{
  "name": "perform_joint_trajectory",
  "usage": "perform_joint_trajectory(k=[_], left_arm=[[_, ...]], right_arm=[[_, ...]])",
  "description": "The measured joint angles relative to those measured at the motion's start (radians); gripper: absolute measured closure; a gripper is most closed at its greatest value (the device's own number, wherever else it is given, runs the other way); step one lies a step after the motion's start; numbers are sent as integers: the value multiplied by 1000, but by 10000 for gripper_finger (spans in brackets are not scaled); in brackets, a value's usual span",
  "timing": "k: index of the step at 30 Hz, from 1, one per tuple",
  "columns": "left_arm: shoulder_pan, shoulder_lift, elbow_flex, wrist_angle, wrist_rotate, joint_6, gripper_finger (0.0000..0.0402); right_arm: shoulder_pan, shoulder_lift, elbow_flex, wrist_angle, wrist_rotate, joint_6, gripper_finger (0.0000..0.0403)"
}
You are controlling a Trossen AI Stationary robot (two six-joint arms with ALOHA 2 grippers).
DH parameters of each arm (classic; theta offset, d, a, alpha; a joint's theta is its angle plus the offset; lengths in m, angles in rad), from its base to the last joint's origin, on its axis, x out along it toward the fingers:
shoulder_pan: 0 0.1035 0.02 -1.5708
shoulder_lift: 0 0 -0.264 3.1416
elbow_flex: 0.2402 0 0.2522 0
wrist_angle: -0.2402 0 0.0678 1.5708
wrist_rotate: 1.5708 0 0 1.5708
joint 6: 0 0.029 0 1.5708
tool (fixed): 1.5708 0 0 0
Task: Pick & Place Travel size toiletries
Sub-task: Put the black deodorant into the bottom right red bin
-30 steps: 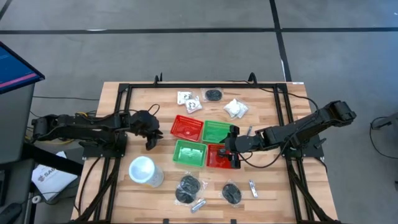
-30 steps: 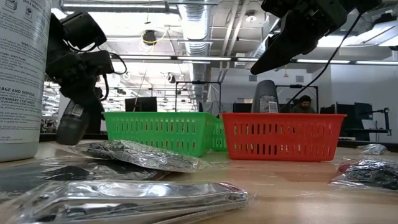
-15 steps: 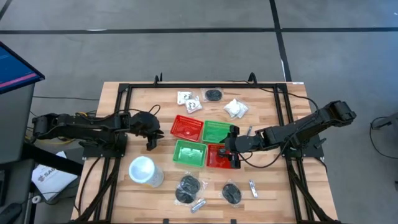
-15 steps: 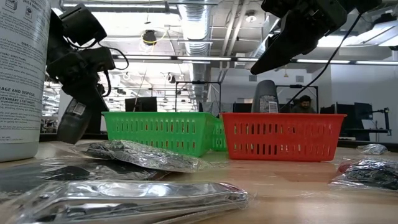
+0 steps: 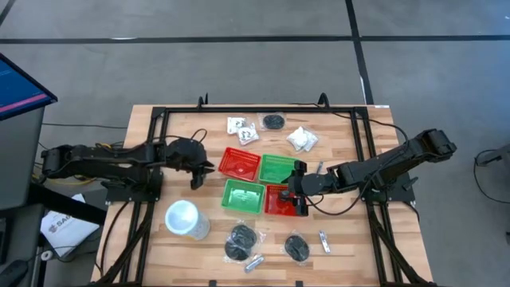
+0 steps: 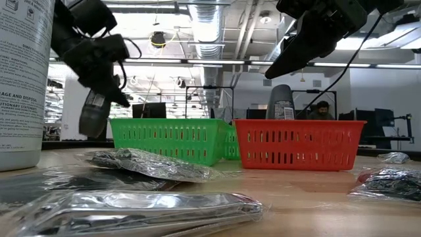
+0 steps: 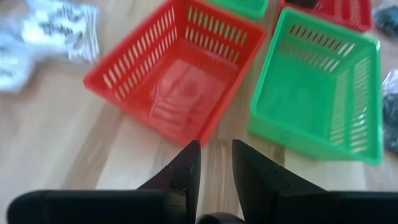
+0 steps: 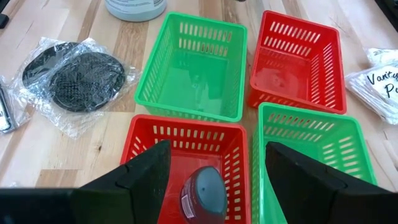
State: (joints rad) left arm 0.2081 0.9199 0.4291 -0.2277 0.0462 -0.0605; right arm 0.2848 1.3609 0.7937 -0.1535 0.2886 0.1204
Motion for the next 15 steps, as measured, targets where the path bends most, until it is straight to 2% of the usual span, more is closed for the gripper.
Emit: perform_joint_trajectory(k=[15], left_arm=[[-9,-1,138,-12,5,-6,328]], right_arm=[[-8,0,0,4,0,1,154]])
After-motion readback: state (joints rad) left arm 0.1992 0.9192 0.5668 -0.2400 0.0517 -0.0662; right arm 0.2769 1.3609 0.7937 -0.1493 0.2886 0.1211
